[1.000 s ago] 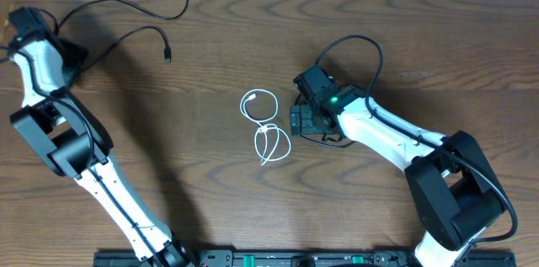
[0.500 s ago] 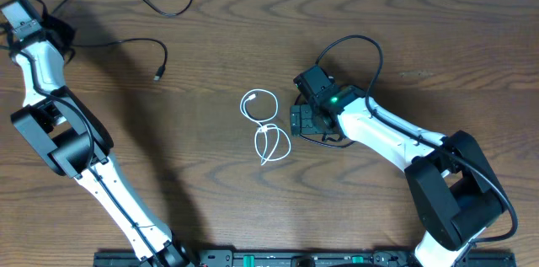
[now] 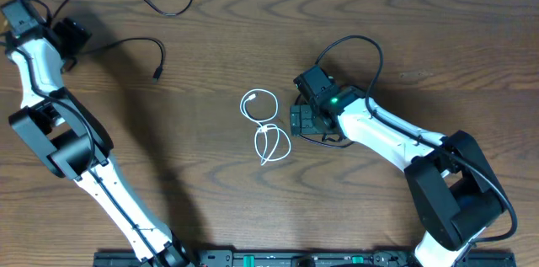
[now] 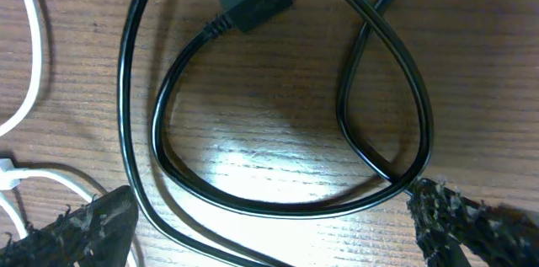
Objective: Untangle cables
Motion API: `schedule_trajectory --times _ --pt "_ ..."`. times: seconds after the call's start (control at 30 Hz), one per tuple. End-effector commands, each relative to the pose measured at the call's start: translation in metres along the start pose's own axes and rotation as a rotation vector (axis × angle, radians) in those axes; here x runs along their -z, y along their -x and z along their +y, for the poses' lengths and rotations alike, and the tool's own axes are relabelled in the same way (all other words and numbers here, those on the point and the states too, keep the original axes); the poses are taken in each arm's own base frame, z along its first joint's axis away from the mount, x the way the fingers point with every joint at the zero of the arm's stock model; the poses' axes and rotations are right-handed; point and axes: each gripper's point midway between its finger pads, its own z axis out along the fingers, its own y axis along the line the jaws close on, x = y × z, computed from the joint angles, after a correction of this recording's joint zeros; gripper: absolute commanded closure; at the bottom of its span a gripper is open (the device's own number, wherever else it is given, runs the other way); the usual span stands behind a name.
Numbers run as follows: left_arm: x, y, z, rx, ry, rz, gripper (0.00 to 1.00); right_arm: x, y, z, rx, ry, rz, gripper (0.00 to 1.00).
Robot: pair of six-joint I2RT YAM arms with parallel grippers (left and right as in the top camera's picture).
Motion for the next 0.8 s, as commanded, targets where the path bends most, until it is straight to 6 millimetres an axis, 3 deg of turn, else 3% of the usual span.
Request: schedule_trajectory --times 0.0,0.03,0.1,0.17,0.2,0.27,0.4,0.57,0.77 --pt "0.094 0.055 -0.041 -0.083 -0.063 -0.175 0.01 -0.006 -0.005 -0.003 0.015 -0.019 0.005 0.01" --pt "0.112 0.052 -0.058 -0.097 -0.115 -0.163 0.01 -0.006 -0.004 -0.003 0.014 -0.016 0.001 0.01" --pt "0.128 0.036 -0.079 -0.115 -0.190 -0.102 0.02 -0.006 -0.002 -0.002 0.013 -0.013 -0.005 0.01" --pt "0.135 0.011 -0.098 -0.127 -0.255 -0.011 0.02 -0.006 -0.002 -0.002 0.014 -0.012 -0.006 0.01" --pt "0.135 0.000 -0.106 -0.128 -0.280 0.028 0.09 -0.006 -0.002 -0.002 0.013 -0.013 -0.005 0.01" --pt "0.128 -0.028 -0.123 -0.143 -0.311 0.117 0.15 -0.006 -0.003 -0.002 0.013 -0.013 -0.005 0.01" --pt "0.105 -0.085 -0.148 -0.195 -0.291 0.265 0.15 -0.006 -0.003 -0.003 0.014 -0.015 -0.002 0.01" --pt "0.068 -0.142 -0.149 -0.283 -0.128 0.364 0.15 -0.006 -0.004 -0.003 0.015 -0.018 0.002 0.01" --pt "0.048 -0.179 -0.152 -0.369 -0.019 0.398 0.19 -0.006 -0.004 -0.003 0.014 -0.016 0.000 0.01"
